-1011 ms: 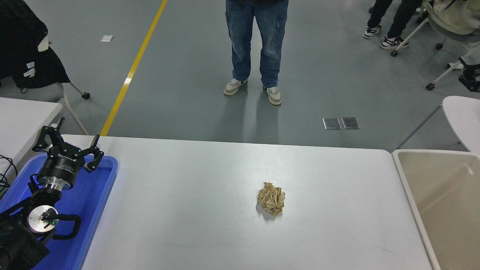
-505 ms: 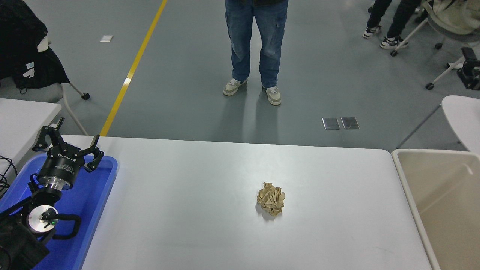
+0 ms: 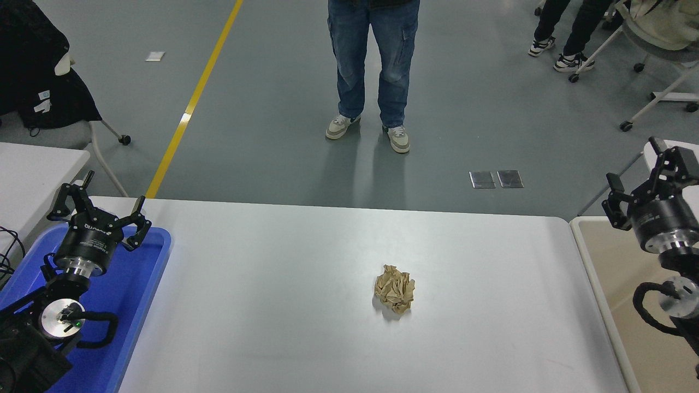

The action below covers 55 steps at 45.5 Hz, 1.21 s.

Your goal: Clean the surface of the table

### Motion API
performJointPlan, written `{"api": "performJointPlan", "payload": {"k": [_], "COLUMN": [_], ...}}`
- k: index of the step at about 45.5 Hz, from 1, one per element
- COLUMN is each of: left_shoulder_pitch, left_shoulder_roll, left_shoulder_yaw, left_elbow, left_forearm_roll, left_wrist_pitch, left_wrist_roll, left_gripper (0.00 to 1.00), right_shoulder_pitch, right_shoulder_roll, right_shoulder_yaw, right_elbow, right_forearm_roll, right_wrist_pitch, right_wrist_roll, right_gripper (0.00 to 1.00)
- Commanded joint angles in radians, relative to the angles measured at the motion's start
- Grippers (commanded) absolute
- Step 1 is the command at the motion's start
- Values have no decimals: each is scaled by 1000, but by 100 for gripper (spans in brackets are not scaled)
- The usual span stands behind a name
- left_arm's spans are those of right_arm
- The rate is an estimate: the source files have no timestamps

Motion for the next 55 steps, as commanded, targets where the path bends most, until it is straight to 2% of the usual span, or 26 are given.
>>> {"api": "performJointPlan", "payload": {"k": [1, 16, 24, 31, 39, 47, 51, 55], "left_shoulder_pitch": [0, -1, -1, -1, -1, -1, -1, -1], "left_shoulder_roll": [0, 0, 0, 0, 0, 0, 0, 0], "left_shoulder_yaw": [0, 0, 0, 0, 0, 0, 0, 0], "left_elbow": [0, 0, 0, 0, 0, 0, 0, 0], "left_forearm_roll": [0, 0, 0, 0, 0, 0, 0, 0], "left_wrist_pitch": [0, 0, 0, 0, 0, 0, 0, 0], "left_wrist_roll": [0, 0, 0, 0, 0, 0, 0, 0], "left_gripper": [100, 100, 100, 100, 100, 100, 100, 100], "right_shoulder_pitch": [-30, 96, 223, 415, 555, 552, 558, 587], "right_shoulder_roll": [17, 14, 11, -9, -26, -27, -23, -20], "right_shoulder_yaw": [-91, -228, -363, -561, -638, -639, -651, -726], "right_elbow": [32, 16, -37, -98, -141, -147, -149, -152], "right_forearm_roll": [-6, 14, 129, 233, 290, 287, 265, 154], "right_wrist_pitch": [0, -10, -21, -23, -24, -13, -9, -7], "right_wrist_roll": [11, -4, -143, -260, -260, -257, -259, -257], "right_gripper": [99, 98, 98, 98, 98, 98, 98, 98]}}
